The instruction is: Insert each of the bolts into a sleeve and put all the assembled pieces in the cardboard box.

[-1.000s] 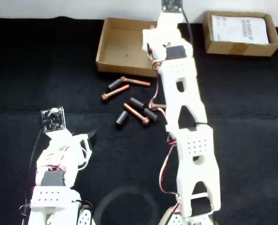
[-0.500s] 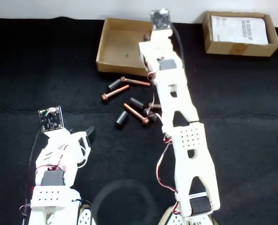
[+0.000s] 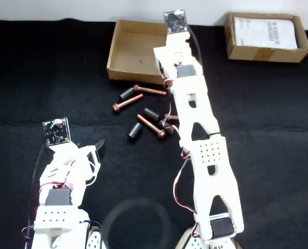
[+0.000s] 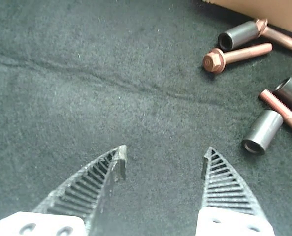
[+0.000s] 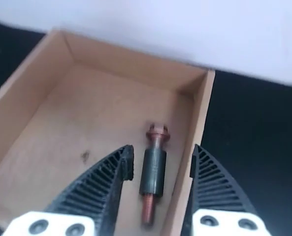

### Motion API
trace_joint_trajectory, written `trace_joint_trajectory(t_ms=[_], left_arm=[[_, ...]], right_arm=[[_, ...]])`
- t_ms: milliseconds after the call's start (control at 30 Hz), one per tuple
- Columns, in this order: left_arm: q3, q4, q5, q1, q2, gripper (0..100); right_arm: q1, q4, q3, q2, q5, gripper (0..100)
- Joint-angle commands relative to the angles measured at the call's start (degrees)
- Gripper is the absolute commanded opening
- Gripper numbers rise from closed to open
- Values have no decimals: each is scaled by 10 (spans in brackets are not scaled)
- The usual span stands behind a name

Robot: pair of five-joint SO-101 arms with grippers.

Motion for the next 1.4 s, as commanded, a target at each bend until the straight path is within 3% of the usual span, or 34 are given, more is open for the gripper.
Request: trace_joint_trajectory(t_ms=[0,233,467,633,767,900,1167,1367], left_arm=[[14,-19,-4,-15,2,256],[14,-27,-4,-19,2,256],[14,-24,-2,-20,1,256],[-15,15,0,-24,3,256],[-76,128,1,-22,3,256],[-116,172,1,-15,3,256],[-206,221,1,-11,10,256],[-372,340,1,13,160,256]], right_arm=[[7,141,-90,-73,8,170],[-15,396,-232,-131,9,170],[-42,561,-254,-205,10,171],[-29,563,-174,-300,9,171],[-29,561,18,-431,20,171],[-39,560,186,-532,52,171],[-41,561,276,-587,53,171],[-42,561,343,-587,53,171]])
